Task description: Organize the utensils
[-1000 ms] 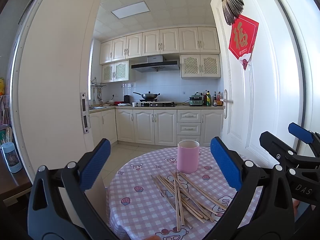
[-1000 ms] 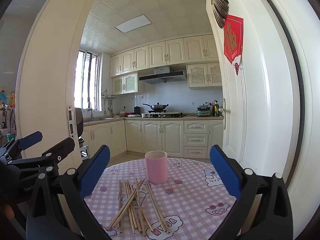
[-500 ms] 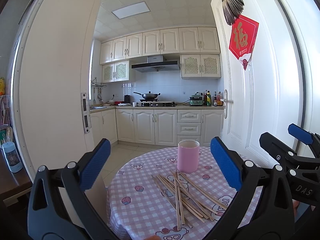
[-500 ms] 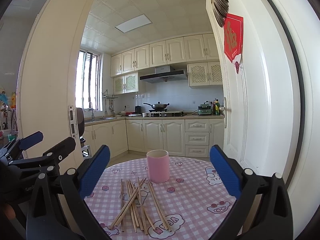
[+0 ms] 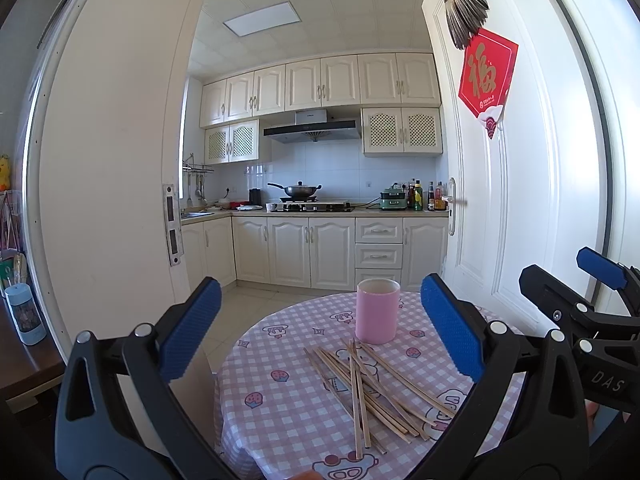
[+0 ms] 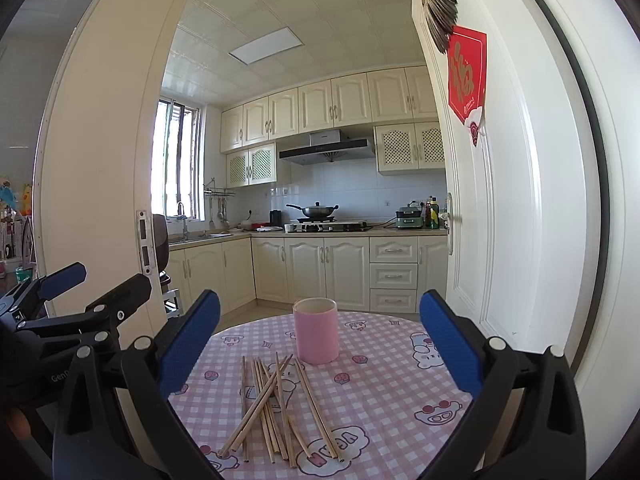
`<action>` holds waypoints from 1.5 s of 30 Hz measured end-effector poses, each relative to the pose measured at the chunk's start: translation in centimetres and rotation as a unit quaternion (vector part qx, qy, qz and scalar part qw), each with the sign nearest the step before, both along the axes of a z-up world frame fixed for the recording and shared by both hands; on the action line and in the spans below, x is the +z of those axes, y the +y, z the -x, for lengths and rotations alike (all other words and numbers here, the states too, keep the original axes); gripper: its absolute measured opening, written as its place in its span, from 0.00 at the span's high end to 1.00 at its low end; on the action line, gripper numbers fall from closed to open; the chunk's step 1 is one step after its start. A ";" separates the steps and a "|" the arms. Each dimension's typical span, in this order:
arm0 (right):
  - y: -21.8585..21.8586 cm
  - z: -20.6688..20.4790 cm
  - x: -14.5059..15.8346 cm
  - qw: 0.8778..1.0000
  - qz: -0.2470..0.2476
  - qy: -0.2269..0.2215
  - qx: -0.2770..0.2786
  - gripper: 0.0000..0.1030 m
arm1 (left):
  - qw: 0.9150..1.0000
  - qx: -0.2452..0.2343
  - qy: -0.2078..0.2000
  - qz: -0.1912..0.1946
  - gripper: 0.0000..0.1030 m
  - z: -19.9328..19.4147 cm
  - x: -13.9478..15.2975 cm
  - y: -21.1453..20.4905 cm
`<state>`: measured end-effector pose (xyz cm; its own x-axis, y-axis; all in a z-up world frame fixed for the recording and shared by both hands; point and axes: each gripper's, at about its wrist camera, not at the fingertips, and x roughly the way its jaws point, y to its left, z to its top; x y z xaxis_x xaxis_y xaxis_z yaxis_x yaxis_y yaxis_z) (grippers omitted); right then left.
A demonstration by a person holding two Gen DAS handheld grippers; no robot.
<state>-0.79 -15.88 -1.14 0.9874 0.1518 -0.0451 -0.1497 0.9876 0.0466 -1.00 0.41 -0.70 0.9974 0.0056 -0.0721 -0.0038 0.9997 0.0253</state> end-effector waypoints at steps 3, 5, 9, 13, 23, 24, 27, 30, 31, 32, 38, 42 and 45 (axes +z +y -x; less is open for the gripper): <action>0.0 0.0 0.0 1.000 0.000 0.000 -0.001 0.07 | 1.000 -0.001 0.002 0.000 0.06 0.0 -0.1 0.1; 0.0 0.1 0.0 1.000 0.001 0.001 0.000 0.07 | 1.000 0.001 0.001 0.000 0.06 0.0 0.0 0.0; 0.0 0.1 0.0 1.000 0.000 0.001 0.000 0.07 | 1.000 0.002 0.002 -0.001 0.06 -0.1 0.2 -0.1; 0.0 0.1 0.0 1.000 0.000 0.001 0.000 0.07 | 1.000 0.002 0.001 -0.001 0.06 -0.2 0.2 0.0; 0.2 -0.2 0.0 1.000 0.001 0.004 0.004 0.07 | 1.000 0.003 0.005 0.000 0.06 -0.4 0.1 0.2; 0.1 -0.4 0.0 1.000 0.001 0.005 0.004 0.07 | 1.000 0.003 0.005 0.001 0.06 -0.5 0.1 0.3; 0.2 -0.7 -0.1 1.000 0.001 0.006 0.006 0.07 | 1.000 0.004 0.007 0.000 0.06 -0.8 0.1 0.2; 0.1 -1.3 -0.3 1.000 -0.005 0.007 0.012 0.07 | 1.000 0.005 0.010 0.000 0.06 -1.4 0.0 0.2; 0.0 -1.6 -0.4 1.000 -0.008 0.008 0.011 0.07 | 1.000 0.006 0.010 0.000 0.06 -1.6 -0.1 0.2; -0.1 -1.8 -0.4 1.000 -0.010 0.010 0.010 0.07 | 1.000 0.008 0.011 -0.001 0.06 -1.9 -0.2 0.1; -0.1 -3.7 -0.8 0.999 -0.009 0.029 0.010 0.07 | 0.999 0.001 0.038 0.002 0.06 -4.0 -0.8 0.2; -0.1 -5.2 -1.1 0.999 -0.006 0.052 0.008 0.07 | 0.998 -0.005 0.067 -0.003 0.06 -5.8 -1.0 0.2; -0.1 -6.3 -1.2 0.998 0.004 0.067 0.007 0.07 | 0.995 -0.021 0.101 0.006 0.06 -7.5 -1.3 0.6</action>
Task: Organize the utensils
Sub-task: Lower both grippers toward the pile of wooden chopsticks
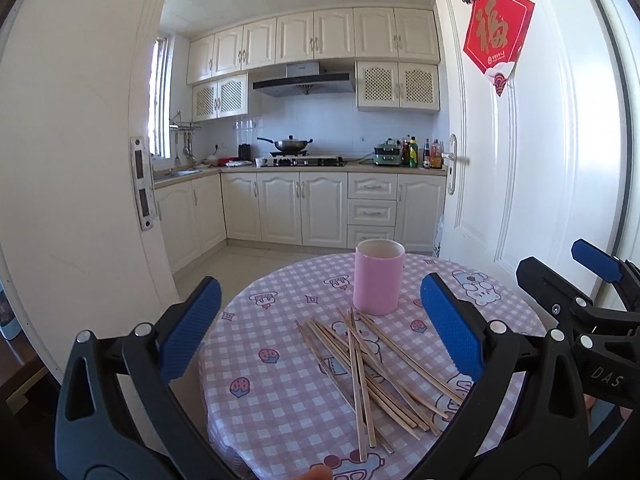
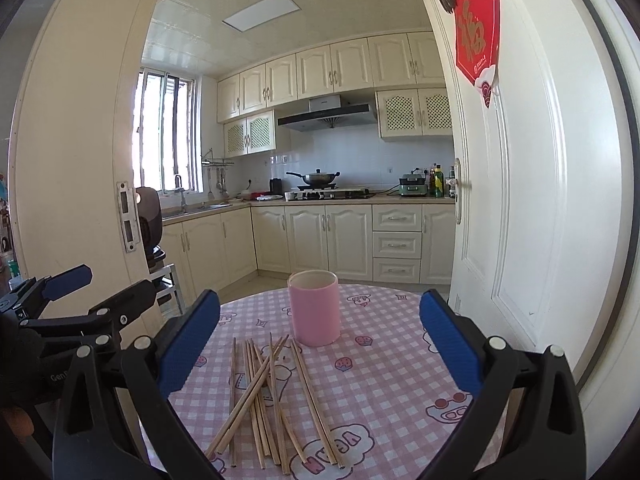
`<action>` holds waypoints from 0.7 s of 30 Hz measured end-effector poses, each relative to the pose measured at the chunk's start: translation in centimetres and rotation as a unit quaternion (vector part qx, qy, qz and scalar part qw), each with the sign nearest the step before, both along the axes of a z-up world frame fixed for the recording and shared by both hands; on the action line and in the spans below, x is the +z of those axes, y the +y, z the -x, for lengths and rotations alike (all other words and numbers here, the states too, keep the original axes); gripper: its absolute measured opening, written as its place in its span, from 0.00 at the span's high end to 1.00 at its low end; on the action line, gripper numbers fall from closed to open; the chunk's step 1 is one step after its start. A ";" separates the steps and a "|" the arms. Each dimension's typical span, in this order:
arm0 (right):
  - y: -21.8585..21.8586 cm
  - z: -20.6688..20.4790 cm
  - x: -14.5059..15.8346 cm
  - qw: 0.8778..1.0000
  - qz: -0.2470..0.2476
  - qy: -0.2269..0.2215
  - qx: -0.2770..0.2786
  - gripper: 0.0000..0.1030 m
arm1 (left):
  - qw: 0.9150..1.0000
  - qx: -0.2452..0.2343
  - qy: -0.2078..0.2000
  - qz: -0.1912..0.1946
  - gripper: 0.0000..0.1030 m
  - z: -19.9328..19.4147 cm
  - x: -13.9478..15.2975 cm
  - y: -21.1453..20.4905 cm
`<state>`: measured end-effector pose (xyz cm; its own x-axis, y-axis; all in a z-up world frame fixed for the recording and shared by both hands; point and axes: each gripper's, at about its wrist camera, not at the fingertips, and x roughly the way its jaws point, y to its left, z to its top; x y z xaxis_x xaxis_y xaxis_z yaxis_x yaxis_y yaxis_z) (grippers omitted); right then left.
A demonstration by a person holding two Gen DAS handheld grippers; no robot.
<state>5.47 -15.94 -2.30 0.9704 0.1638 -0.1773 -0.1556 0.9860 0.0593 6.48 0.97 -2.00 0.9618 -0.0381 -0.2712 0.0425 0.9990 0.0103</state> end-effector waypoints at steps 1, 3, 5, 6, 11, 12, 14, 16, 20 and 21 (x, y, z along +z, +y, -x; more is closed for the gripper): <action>-0.1 -0.4 0.0 1.000 0.003 0.006 -0.001 0.07 | 1.000 -0.004 0.014 0.007 0.06 -0.6 -0.1 0.3; -0.3 -1.2 -0.1 1.000 0.005 0.018 -0.002 0.07 | 0.999 -0.012 0.044 0.020 0.06 -1.9 -0.5 0.9; -0.4 -1.9 -0.3 1.000 0.008 0.028 -0.004 0.07 | 0.997 -0.014 0.071 0.031 0.06 -3.2 -1.0 1.5; -0.5 -2.3 -0.5 0.999 0.009 0.034 -0.006 0.07 | 0.995 -0.014 0.088 0.039 0.06 -3.9 -1.3 1.9; -0.7 -4.9 -2.3 0.997 0.013 0.081 -0.005 0.07 | 0.986 -0.013 0.155 0.058 0.08 -7.0 -4.0 3.2; -0.7 -5.4 -2.7 0.996 0.013 0.091 -0.003 0.07 | 0.984 -0.018 0.167 0.059 0.13 -7.6 -4.6 3.3; -0.6 -6.2 -3.6 0.994 0.014 0.107 0.002 0.08 | 0.980 -0.027 0.189 0.062 0.19 -8.4 -5.7 3.0; -0.6 -7.0 -4.3 0.992 0.017 0.125 0.007 0.15 | 0.975 -0.036 0.213 0.060 0.28 -9.3 -6.7 2.5; -0.5 -8.8 -5.8 0.986 0.021 0.163 0.024 0.32 | 0.965 -0.057 0.249 0.053 0.45 -11.1 -8.6 1.5; -0.5 -9.1 -6.1 0.984 0.019 0.172 0.030 0.36 | 0.963 -0.062 0.258 0.053 0.50 -11.6 -9.1 1.3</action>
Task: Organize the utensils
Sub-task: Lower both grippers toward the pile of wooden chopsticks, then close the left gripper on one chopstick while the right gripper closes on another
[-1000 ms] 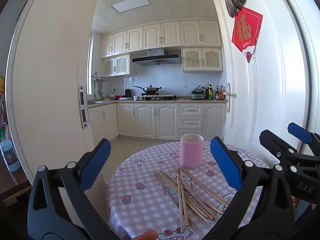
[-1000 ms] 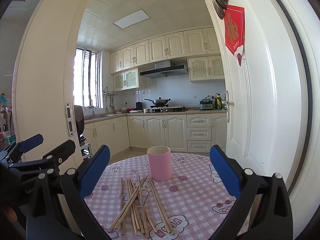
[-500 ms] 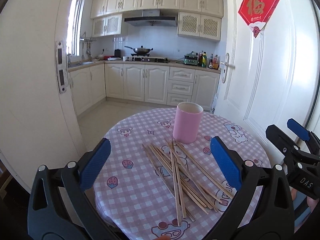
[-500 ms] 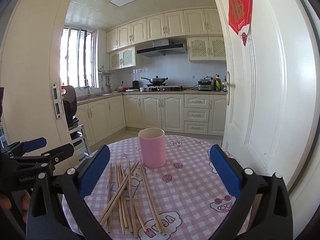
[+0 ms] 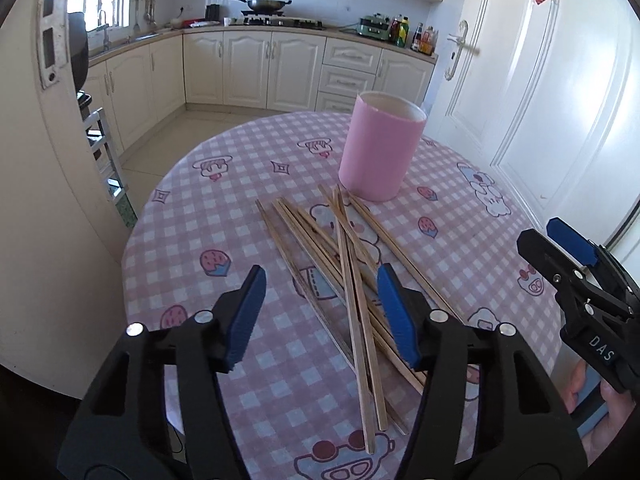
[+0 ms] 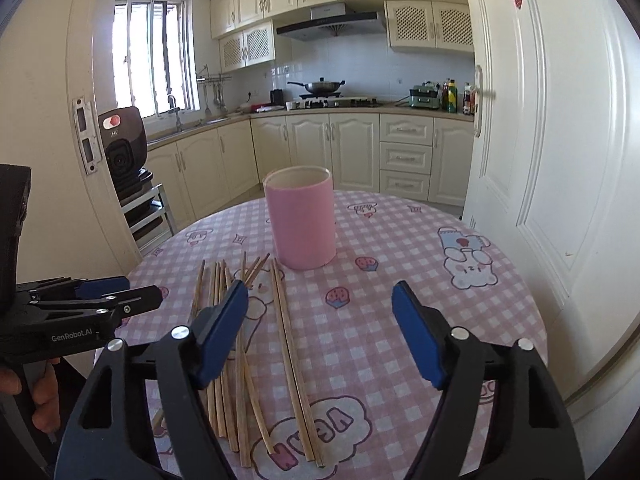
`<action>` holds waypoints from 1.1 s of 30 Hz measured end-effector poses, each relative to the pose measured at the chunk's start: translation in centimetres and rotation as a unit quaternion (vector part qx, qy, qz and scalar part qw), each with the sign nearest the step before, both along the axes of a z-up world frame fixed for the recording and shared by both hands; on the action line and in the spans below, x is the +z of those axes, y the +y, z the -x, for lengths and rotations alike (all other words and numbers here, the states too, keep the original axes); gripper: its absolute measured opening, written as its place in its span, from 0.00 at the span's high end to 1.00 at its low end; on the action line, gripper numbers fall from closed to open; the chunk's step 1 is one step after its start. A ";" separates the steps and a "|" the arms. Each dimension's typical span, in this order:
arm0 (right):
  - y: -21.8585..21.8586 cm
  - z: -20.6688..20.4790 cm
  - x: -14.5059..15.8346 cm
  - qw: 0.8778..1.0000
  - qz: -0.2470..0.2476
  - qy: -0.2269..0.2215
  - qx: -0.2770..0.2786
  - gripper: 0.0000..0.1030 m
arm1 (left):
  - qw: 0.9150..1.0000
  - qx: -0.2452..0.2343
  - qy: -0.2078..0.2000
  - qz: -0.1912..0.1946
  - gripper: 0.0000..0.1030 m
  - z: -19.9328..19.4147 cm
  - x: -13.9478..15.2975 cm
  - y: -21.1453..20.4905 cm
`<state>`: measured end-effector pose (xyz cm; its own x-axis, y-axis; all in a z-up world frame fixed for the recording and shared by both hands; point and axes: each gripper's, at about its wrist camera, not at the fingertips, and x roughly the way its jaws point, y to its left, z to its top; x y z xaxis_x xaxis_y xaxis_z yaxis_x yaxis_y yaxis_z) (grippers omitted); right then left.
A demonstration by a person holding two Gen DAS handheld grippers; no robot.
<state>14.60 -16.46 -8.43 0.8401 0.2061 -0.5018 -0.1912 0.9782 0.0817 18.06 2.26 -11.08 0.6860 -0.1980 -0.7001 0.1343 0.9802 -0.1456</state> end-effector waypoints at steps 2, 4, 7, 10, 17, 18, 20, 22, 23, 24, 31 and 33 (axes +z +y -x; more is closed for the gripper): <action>-0.1 -0.8 -0.7 1.000 -0.003 0.018 0.007 0.40 | 1.000 -0.009 0.021 -0.006 0.61 -1.0 -1.0 -0.6; 0.0 -1.5 -1.4 0.999 0.001 0.035 0.012 0.45 | 0.999 -0.022 0.040 -0.006 0.65 -1.8 -1.9 -1.0; 0.1 -2.3 -2.4 0.999 0.003 0.052 0.015 0.45 | 0.998 -0.033 0.056 -0.011 0.65 -2.8 -3.0 -1.7; 0.0 -3.0 -2.9 0.998 0.000 0.060 0.020 0.45 | 0.997 -0.031 0.069 -0.032 0.65 -3.7 -3.7 -2.2; 0.0 -3.7 -3.5 0.997 0.003 0.068 0.031 0.45 | 0.995 -0.025 0.082 -0.049 0.65 -4.9 -4.2 -2.6; 0.0 -3.8 -3.6 0.997 0.004 0.069 0.032 0.45 | 0.995 -0.026 0.082 -0.055 0.65 -5.0 -4.2 -2.7; 0.2 -3.9 -3.7 0.997 0.004 0.071 0.036 0.45 | 0.995 -0.025 0.084 -0.055 0.65 -5.4 -4.3 -2.7; 0.3 -4.0 -3.7 0.997 0.005 0.073 0.039 0.45 | 0.994 -0.023 0.090 -0.059 0.65 -5.7 -4.5 -2.8; 0.4 -4.1 -3.7 0.996 0.005 0.074 0.040 0.45 | 0.994 -0.021 0.087 -0.068 0.65 -6.0 -4.7 -2.9; 0.5 -4.1 -3.7 0.996 0.004 0.075 0.042 0.45 | 0.994 -0.019 0.084 -0.074 0.65 -6.2 -4.7 -3.0; 1.8 -4.7 -3.4 0.994 0.003 0.086 0.070 0.45 | 0.994 -0.021 0.097 -0.034 0.82 -8.0 -4.8 -2.2; 2.5 -5.2 -3.4 0.992 0.007 0.095 0.084 0.45 | 0.994 -0.022 0.096 -0.039 0.90 -8.0 -4.8 -2.1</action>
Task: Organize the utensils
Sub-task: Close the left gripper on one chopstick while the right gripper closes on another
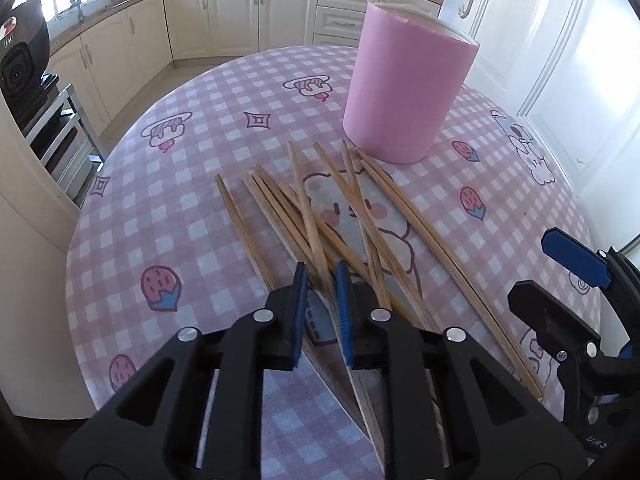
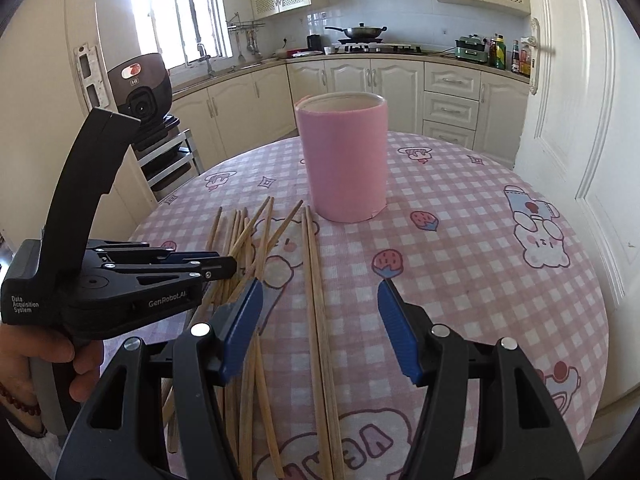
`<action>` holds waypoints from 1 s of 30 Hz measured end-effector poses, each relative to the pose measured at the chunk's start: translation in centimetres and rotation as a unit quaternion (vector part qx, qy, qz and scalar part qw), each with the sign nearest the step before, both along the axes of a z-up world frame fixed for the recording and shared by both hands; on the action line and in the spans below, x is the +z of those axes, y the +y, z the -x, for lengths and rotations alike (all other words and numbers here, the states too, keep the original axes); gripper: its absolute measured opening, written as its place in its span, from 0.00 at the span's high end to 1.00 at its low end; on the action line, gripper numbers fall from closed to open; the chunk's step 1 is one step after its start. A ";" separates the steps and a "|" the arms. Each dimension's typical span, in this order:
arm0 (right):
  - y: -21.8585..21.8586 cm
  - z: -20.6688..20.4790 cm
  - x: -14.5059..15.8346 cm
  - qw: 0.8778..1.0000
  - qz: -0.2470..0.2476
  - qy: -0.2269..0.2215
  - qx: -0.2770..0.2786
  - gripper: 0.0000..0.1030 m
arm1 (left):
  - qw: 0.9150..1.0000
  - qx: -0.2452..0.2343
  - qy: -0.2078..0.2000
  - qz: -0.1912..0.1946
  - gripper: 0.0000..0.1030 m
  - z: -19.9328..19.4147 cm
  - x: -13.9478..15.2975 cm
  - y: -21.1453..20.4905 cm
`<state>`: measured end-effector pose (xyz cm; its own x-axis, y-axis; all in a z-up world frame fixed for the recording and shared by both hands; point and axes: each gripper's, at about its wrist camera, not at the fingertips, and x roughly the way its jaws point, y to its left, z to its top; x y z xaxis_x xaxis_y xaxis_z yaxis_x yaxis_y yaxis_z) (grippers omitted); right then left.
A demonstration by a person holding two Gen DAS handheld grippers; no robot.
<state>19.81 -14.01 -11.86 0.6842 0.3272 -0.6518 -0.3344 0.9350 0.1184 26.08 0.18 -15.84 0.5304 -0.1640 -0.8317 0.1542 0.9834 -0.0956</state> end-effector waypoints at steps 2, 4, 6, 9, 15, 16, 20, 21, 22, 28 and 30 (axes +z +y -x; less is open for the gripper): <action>0.8 -0.6 -0.1 1.000 0.000 0.009 0.016 0.45 | 1.000 -0.001 0.002 0.021 0.92 0.1 -0.1 0.6; 1.5 -1.5 -0.3 0.999 -0.002 0.023 0.031 0.50 | 0.999 0.000 0.007 0.038 0.95 0.4 0.0 1.3; 2.3 -2.4 -0.5 0.998 -0.008 0.041 0.048 0.55 | 0.999 0.000 0.006 0.034 0.95 0.9 0.0 1.6; 3.5 -3.9 -0.8 0.995 -0.013 0.069 0.071 0.64 | 0.999 0.001 0.007 0.045 0.95 1.5 0.2 2.5; 5.3 -6.1 -2.1 0.990 0.015 0.115 0.086 0.77 | 0.999 0.007 0.006 0.050 0.95 2.3 0.4 4.0; 5.4 -6.4 -2.2 0.988 0.013 0.121 0.090 0.78 | 0.999 0.008 0.006 0.049 0.95 2.3 0.4 4.1; 5.5 -7.2 -2.1 0.986 0.002 0.136 0.098 0.91 | 0.998 0.005 0.014 0.058 0.94 1.7 0.4 4.4; 5.4 -7.3 -2.0 0.986 0.005 0.137 0.099 0.93 | 0.998 0.004 0.017 0.054 0.94 1.5 0.4 4.2; 5.4 -7.3 -1.9 0.985 0.004 0.139 0.100 0.93 | 0.999 -0.001 0.018 0.048 0.94 1.2 0.4 4.1; 4.9 -7.3 -1.5 0.984 -0.016 0.146 0.100 0.94 | 0.999 -0.003 0.039 0.023 0.94 -0.4 0.0 3.2; 4.8 -7.2 -1.3 0.985 -0.017 0.143 0.100 0.94 | 0.999 -0.009 0.046 0.019 0.94 -0.8 -0.2 2.9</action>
<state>27.02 -9.25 -13.14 0.3949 0.4605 -0.7950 -0.4593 0.8484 0.2633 26.90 3.06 -16.06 0.4478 -0.2063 -0.8700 0.1613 0.9757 -0.1483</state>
